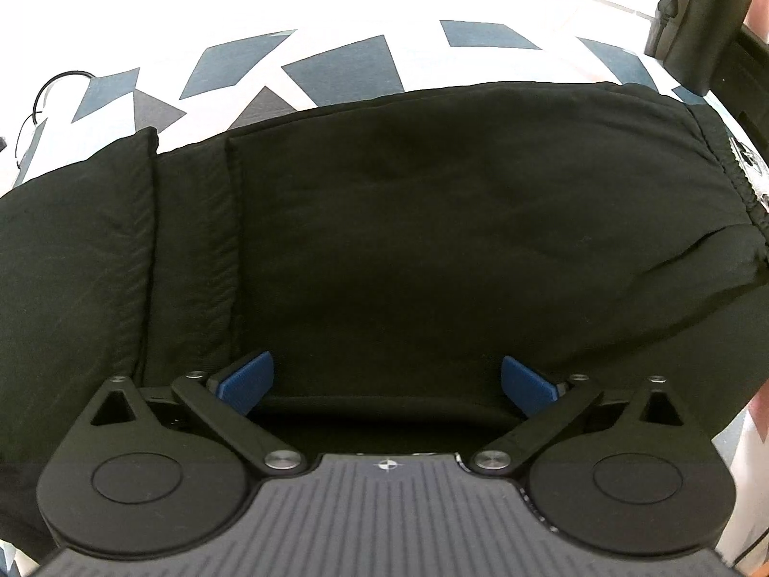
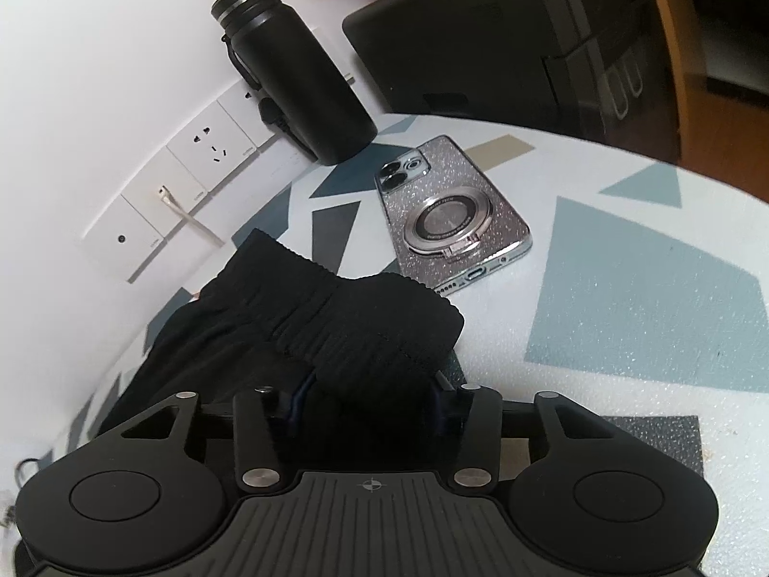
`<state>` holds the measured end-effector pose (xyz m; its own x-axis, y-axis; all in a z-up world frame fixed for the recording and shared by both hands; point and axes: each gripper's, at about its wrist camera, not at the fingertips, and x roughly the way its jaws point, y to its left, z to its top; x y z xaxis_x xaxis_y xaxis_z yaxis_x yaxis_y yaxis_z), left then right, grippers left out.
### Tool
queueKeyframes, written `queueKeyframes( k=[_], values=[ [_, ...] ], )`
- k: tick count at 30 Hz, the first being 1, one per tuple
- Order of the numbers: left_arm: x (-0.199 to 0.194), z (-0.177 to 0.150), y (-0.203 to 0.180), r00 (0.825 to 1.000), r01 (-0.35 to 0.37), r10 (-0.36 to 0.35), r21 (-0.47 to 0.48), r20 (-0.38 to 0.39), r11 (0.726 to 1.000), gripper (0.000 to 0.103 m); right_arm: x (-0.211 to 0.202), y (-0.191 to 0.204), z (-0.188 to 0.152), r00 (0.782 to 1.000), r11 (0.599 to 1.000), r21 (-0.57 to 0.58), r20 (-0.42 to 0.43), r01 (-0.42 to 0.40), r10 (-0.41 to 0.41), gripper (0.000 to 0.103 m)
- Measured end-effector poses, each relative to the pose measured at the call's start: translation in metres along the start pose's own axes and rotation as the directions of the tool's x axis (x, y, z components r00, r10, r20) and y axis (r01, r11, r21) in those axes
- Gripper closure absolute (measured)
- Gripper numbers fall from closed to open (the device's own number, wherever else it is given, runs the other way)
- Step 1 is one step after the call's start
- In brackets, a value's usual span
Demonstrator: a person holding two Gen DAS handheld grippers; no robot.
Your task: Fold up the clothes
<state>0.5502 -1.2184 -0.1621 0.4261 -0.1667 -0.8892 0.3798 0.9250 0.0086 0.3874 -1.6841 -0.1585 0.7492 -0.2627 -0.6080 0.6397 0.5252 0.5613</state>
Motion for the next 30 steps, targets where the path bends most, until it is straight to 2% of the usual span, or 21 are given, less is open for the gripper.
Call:
queueKeyframes(
  k=[1, 8, 9, 10, 12, 13, 16, 22, 26, 30],
  values=[
    [0.000, 0.000, 0.000, 1.000, 0.000, 0.000, 0.000, 0.001, 1.000, 0.000, 0.000, -0.002, 0.001, 1.000, 1.000, 0.014, -0.005, -0.011, 0.011, 0.062],
    [0.000, -0.006, 0.000, 1.000, -0.001, 0.000, 0.015, 0.028, 1.000, 0.000, 0.006, -0.018, 0.013, 0.993, 0.979, 0.173, -0.025, -0.106, 0.112, 0.040],
    [0.000, -0.007, 0.000, 0.999, -0.003, 0.003, 0.013, 0.033, 1.000, 0.000, 0.008, -0.019, 0.014, 0.993, 0.976, 0.184, -0.021, -0.113, 0.119, 0.035],
    [-0.001, -0.008, -0.001, 0.999, -0.006, 0.006, 0.010, 0.037, 1.000, 0.000, 0.010, -0.017, 0.014, 0.993, 0.978, 0.181, -0.021, -0.106, 0.112, 0.035],
    [-0.001, -0.010, -0.002, 0.999, -0.011, 0.011, 0.003, 0.044, 1.000, 0.000, 0.014, -0.014, 0.014, 0.996, 0.982, 0.167, -0.023, -0.085, 0.090, 0.048],
    [-0.002, -0.010, -0.003, 0.999, -0.013, 0.013, 0.001, 0.044, 1.000, 0.000, 0.016, -0.012, 0.015, 0.997, 0.984, 0.160, -0.024, -0.074, 0.079, 0.063],
    [-0.002, -0.011, -0.004, 0.999, -0.017, 0.018, -0.007, 0.039, 1.000, 0.000, 0.019, -0.019, 0.017, 0.993, 0.971, 0.212, -0.033, -0.108, 0.118, 0.076],
    [-0.001, -0.007, -0.012, 1.000, -0.014, 0.014, -0.009, 0.001, 1.000, 0.000, 0.001, -0.026, 0.028, 0.984, 0.950, 0.258, 0.004, -0.175, 0.180, 0.083],
    [-0.001, -0.007, -0.027, 1.000, 0.003, -0.003, 0.018, -0.007, 1.000, 0.000, -0.013, -0.031, 0.034, 0.984, 0.951, 0.255, 0.042, -0.175, 0.170, 0.083],
    [-0.001, -0.008, -0.040, 1.000, 0.022, -0.022, 0.053, 0.000, 0.998, 0.000, -0.019, -0.043, 0.038, 0.990, 0.953, 0.269, 0.056, -0.138, 0.128, 0.084]
  ],
)
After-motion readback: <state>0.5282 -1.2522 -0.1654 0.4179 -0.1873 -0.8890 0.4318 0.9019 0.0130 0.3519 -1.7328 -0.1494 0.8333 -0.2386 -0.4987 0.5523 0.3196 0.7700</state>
